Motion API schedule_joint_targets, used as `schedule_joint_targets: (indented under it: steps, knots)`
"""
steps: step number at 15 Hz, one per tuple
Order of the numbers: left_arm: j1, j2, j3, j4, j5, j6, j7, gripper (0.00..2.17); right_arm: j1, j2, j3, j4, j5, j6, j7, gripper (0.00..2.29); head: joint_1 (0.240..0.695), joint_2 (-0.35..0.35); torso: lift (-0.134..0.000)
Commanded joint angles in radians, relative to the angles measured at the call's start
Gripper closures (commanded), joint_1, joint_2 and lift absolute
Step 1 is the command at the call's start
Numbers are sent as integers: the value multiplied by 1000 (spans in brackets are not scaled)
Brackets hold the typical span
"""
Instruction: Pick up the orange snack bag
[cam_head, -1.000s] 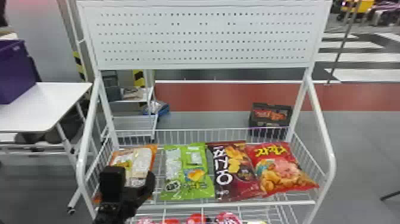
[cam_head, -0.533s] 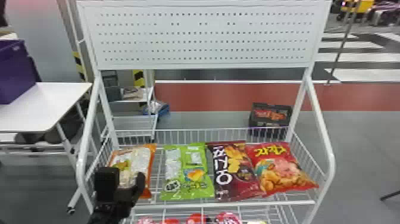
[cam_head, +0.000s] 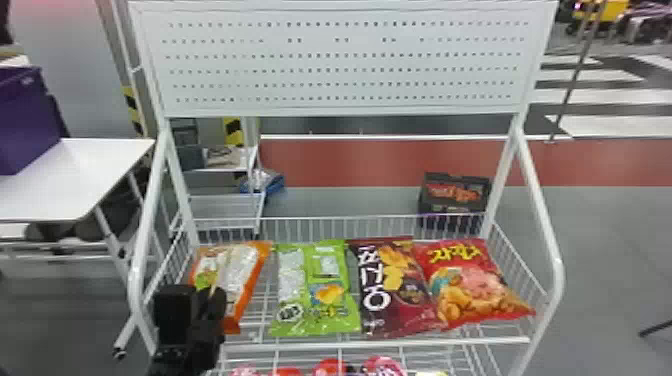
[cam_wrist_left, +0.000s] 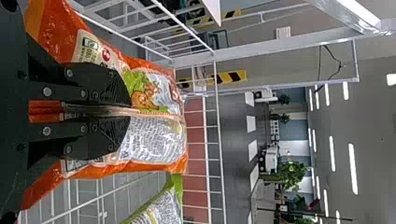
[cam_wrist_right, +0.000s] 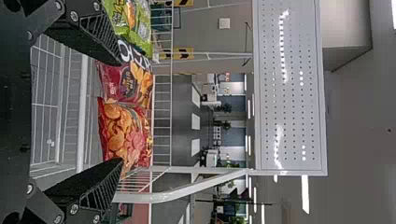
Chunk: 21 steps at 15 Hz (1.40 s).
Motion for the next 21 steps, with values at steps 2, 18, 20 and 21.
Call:
schedule_joint_targets:
  steps: [2, 18, 20, 21]
  knots:
    - [36, 5, 5, -84, 0, -7, 6, 1565, -4, 0, 0, 4, -2, 0, 0, 167, 499, 0, 0]
    - [581, 85, 146, -622, -7, -139, 32, 1565, -22, -5, 11, 21, -9, -6, 0, 167, 499, 0, 0]
    - [659, 85, 173, -625, -9, -250, 32, 1565, -24, -5, 12, 21, -9, -9, 0, 167, 499, 0, 0]
    - [693, 85, 187, -625, -9, -299, 29, 1565, -24, -5, 12, 21, -9, -9, 0, 167, 499, 0, 0]
